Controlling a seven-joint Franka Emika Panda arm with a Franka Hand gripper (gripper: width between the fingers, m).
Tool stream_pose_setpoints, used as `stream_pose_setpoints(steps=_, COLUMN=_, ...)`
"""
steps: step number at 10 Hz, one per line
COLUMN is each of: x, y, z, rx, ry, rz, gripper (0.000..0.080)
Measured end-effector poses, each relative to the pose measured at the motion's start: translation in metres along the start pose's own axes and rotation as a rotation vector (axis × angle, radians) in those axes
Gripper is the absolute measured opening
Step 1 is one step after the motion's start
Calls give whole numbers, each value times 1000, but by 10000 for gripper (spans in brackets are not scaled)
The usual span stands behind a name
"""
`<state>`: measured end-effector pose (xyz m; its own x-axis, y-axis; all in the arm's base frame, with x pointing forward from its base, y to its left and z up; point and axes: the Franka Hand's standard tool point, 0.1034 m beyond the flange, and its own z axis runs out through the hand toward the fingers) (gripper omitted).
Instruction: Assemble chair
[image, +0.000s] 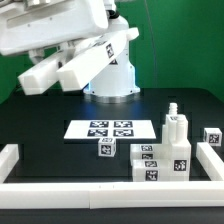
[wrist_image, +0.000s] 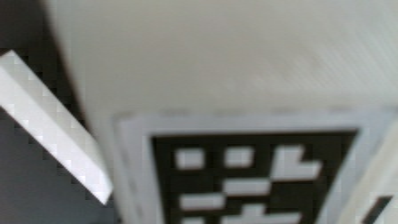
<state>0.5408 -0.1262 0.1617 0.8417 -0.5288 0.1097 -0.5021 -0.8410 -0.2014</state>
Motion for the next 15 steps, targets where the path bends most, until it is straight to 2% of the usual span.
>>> stream_pose_setpoints(steps=1, x=8, y=6, z=12, rx=-48, ry=47, rz=-6, gripper=284)
stream_pose_setpoints(steps=2, x=6, y=10, z=33, rx=-106, ry=89, rz=-18, gripper=284)
stream_pose_setpoints(steps=3, x=1, y=9, z=52, rx=-143, ry=133, rz=-17, gripper=284)
stream_pose_setpoints(steps=4, x=-4, y=2, z=64, rx=-167, ry=168, rz=-1, gripper=284)
stream_pose_setpoints(steps=5, x=-12, y=-5, z=71, rx=-182, ry=195, rz=1, gripper=284)
stream_pose_setpoints(steps=8, x=-13, y=-1, z=72, rx=-182, ry=181, rz=6, gripper=284)
stream_pose_setpoints(steps=9, x=-14, y=5, z=72, rx=-190, ry=185, rz=-3, gripper=284)
stream_pose_setpoints(steps=10, x=-15, y=29, z=70, rx=-259, ry=231, rz=-190, gripper=284)
stream_pose_setpoints(steps=11, x=-29, y=76, z=74, rx=-358, ry=267, rz=-301, gripper=284)
stream_pose_setpoints(steps=12, x=-27, y=101, z=77, rx=-403, ry=289, rz=-386, gripper=284)
stream_pose_setpoints(steps=13, x=-26, y=116, z=86, rx=-388, ry=296, rz=-379, gripper=284)
stream_pose_setpoints(steps=14, x=-31, y=102, z=92, rx=-338, ry=273, rz=-353, gripper=284)
stream_pose_setpoints(steps=15, x=-30, y=100, z=92, rx=-336, ry=274, rz=-360, gripper=284)
